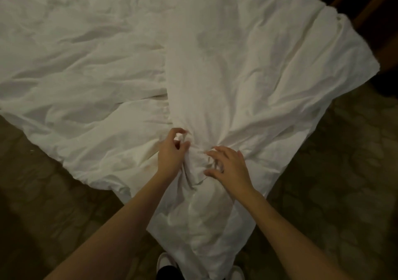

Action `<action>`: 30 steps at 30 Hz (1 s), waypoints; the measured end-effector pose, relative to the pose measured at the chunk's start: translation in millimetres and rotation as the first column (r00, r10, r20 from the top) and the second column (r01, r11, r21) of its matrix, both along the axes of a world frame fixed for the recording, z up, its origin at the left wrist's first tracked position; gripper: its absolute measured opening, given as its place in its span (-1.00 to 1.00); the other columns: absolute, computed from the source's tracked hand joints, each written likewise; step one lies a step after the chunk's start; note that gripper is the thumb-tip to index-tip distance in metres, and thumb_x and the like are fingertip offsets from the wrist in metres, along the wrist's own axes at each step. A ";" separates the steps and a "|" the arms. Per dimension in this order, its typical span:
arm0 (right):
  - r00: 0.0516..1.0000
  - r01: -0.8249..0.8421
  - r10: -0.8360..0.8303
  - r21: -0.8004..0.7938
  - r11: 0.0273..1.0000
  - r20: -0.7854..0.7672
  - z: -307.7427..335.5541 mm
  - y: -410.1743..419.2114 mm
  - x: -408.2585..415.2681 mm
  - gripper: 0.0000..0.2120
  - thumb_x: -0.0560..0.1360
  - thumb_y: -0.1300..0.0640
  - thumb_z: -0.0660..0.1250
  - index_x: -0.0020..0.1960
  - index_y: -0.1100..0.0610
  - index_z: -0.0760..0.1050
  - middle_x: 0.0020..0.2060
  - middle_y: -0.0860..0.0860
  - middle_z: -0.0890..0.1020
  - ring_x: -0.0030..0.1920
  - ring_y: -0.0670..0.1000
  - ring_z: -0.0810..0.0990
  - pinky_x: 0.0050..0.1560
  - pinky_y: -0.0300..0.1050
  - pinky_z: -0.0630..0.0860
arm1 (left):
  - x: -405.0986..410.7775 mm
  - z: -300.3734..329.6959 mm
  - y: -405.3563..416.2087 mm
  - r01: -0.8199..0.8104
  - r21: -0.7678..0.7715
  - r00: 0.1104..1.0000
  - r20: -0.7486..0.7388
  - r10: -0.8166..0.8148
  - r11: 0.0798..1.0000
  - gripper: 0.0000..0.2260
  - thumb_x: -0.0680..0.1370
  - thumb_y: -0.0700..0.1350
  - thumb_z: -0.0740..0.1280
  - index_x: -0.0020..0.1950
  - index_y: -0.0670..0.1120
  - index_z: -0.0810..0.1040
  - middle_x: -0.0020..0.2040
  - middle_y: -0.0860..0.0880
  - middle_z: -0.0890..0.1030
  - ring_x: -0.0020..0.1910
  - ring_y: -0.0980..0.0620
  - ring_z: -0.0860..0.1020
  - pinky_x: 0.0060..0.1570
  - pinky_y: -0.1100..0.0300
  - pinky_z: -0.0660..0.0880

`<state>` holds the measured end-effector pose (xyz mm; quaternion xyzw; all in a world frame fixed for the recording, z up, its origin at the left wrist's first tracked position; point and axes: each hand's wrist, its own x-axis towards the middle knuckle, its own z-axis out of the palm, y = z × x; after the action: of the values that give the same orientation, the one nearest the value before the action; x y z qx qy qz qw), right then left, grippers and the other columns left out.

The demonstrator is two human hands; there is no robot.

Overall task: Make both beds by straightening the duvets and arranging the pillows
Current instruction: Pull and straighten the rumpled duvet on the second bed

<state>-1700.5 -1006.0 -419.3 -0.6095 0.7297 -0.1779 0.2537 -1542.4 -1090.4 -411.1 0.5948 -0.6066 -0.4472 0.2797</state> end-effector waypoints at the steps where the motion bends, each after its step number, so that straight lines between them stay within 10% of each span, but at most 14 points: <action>1: 1.000 0.009 -0.008 -0.034 0.999 0.017 -4.0 -1.6 -0.8 -0.55 0.35 -0.13 0.44 0.21 -0.03 0.56 0.22 -0.02 0.52 0.28 0.05 0.40 0.42 0.14 0.11 | 0.6 -2.2 3.2 -0.015 -0.011 1.000 0.011 0.015 1.000 -0.83 0.51 -0.16 0.35 0.05 0.04 0.44 -0.23 -0.04 0.60 -0.28 -0.01 0.58 -0.22 0.04 0.52; 8: 0.999 -0.029 0.026 -0.122 0.992 -0.024 -11.8 -4.4 -3.8 -0.83 0.43 0.04 0.43 -0.02 0.07 0.63 -0.05 0.01 0.61 0.06 0.08 0.47 0.32 0.08 0.18 | -3.7 -2.0 27.0 -0.054 -0.120 0.992 0.106 0.067 0.991 -0.80 0.54 -0.24 0.26 0.04 0.01 0.29 -0.35 -0.15 0.43 -0.32 -0.19 0.52 -0.34 0.00 0.43; 15: 0.993 -0.090 0.104 -0.226 0.970 0.049 16.6 14.0 -2.8 -0.92 0.46 0.12 0.40 -0.09 0.11 0.62 -0.19 -0.04 0.56 -0.01 0.08 0.48 0.07 0.01 0.23 | -3.6 25.0 59.4 -0.060 -0.265 0.991 0.096 0.088 0.962 -0.77 0.51 -0.35 0.18 0.01 -0.03 0.30 -0.28 0.01 0.38 -0.34 0.07 0.37 -0.36 0.24 0.32; 30: 0.989 -0.146 0.147 -0.168 0.975 -0.006 70.9 112.7 6.1 -0.87 0.54 0.09 0.31 0.02 0.10 0.59 -0.03 -0.03 0.58 0.10 0.01 0.44 0.16 0.01 0.26 | 19.3 65.8 159.7 0.039 -0.256 0.996 0.090 -0.017 0.966 -0.74 0.51 -0.40 0.13 -0.04 -0.03 0.26 -0.22 -0.05 0.33 -0.35 0.05 0.31 -0.42 0.39 0.29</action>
<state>-1694.4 -893.3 -348.4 -0.6802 0.6645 -0.2217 0.2162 -1523.1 -930.7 -345.3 0.5637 -0.6794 -0.3423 0.3217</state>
